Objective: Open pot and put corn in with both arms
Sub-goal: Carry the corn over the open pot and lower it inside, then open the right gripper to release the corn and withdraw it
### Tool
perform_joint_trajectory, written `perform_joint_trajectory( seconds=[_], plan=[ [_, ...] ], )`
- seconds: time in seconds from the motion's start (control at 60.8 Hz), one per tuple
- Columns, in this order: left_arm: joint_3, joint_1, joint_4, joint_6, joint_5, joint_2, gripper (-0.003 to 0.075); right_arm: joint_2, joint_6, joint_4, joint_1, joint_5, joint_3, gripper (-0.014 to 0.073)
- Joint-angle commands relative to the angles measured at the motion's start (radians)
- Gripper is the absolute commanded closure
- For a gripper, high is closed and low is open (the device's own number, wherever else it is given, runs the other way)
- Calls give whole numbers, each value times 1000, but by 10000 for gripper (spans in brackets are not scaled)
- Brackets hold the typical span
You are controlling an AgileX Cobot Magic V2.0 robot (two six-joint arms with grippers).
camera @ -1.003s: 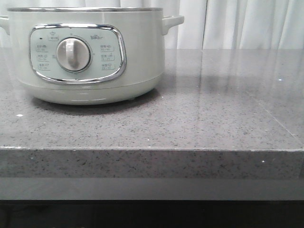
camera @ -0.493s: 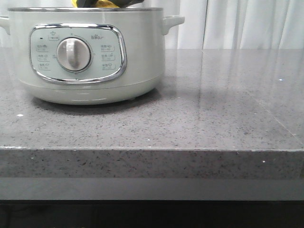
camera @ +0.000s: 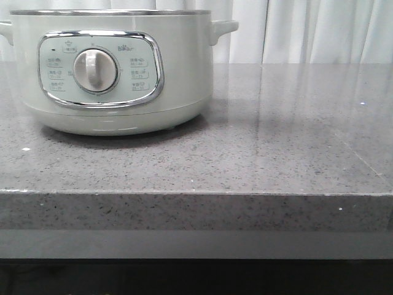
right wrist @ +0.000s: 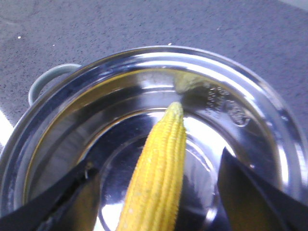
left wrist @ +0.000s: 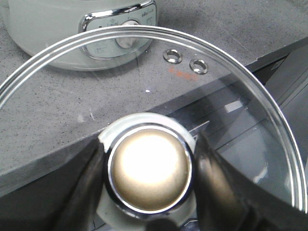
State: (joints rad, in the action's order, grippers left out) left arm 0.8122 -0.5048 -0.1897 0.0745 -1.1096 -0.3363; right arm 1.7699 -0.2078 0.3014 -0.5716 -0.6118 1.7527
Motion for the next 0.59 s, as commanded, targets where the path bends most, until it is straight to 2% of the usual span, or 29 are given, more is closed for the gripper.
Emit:
perform_joint_trajectory(
  seconds=[0.0,0.115,0.214,0.411,0.575],
  plan=[
    [34,-2,-29,-7,137,-9,499,-123,-9,-57,39,9,34,130],
    [34,-2,-29,-7,143,-9,499,-211,-9,-116,96,1,-11,214],
    [34,-2,-29,-7,159,-9,499,-293,-9,-133,154,30,-84,242],
    [47,-2,-19,-7,197,-38,499,-531,-8,-133,290,55,-352,413],
    [69,-2,0,-7,245,-123,499,-754,-8,-133,331,122,-617,527]
  ],
)
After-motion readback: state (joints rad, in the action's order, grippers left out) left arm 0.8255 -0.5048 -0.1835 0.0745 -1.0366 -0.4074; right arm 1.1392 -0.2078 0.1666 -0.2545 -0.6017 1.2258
